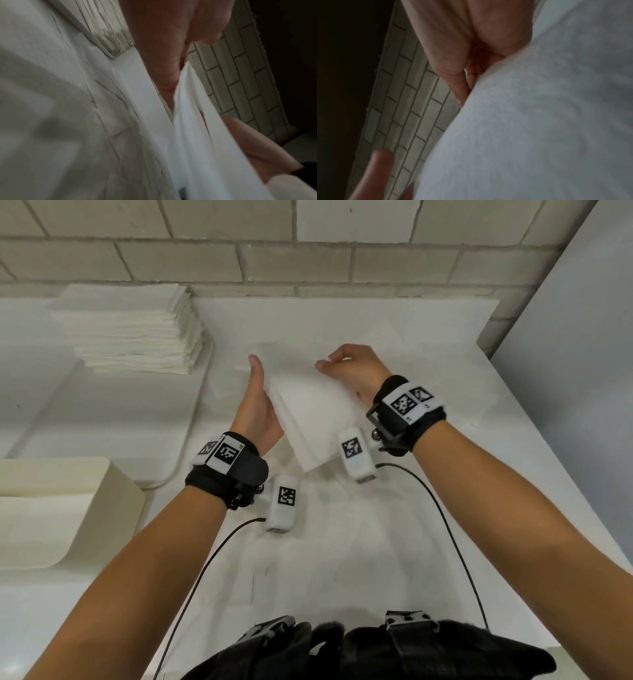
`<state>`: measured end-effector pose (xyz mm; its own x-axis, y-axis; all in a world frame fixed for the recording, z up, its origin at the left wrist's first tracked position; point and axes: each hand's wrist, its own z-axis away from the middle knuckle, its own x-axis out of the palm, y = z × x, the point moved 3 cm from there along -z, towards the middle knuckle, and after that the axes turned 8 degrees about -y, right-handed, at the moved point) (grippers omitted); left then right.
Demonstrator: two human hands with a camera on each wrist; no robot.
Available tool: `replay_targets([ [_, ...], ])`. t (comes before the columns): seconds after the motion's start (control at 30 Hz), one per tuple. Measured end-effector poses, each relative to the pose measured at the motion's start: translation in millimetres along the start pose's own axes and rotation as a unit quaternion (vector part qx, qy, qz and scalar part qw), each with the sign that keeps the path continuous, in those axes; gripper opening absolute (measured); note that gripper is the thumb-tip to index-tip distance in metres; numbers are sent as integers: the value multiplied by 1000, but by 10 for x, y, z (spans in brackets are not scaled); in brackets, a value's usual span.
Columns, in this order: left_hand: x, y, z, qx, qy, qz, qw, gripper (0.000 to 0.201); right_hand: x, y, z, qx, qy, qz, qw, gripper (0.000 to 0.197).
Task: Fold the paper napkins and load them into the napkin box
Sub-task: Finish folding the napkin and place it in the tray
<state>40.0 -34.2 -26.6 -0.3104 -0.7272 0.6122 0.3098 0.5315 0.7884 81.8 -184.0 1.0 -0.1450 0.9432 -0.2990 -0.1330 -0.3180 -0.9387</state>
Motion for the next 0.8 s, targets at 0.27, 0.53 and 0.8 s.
replay_targets([
  [0.27,-245,-42,80,5,121,-83,989,19,-57,171,337,65,-54,155,984,37],
  [0.53,-383,187,131,53,151,-52,986,17,-114,710,805,224,-129,457,851,78],
  [0.8,-401,199,177,46,162,-56,984,14,-280,729,756,219,-121,302,920,50],
])
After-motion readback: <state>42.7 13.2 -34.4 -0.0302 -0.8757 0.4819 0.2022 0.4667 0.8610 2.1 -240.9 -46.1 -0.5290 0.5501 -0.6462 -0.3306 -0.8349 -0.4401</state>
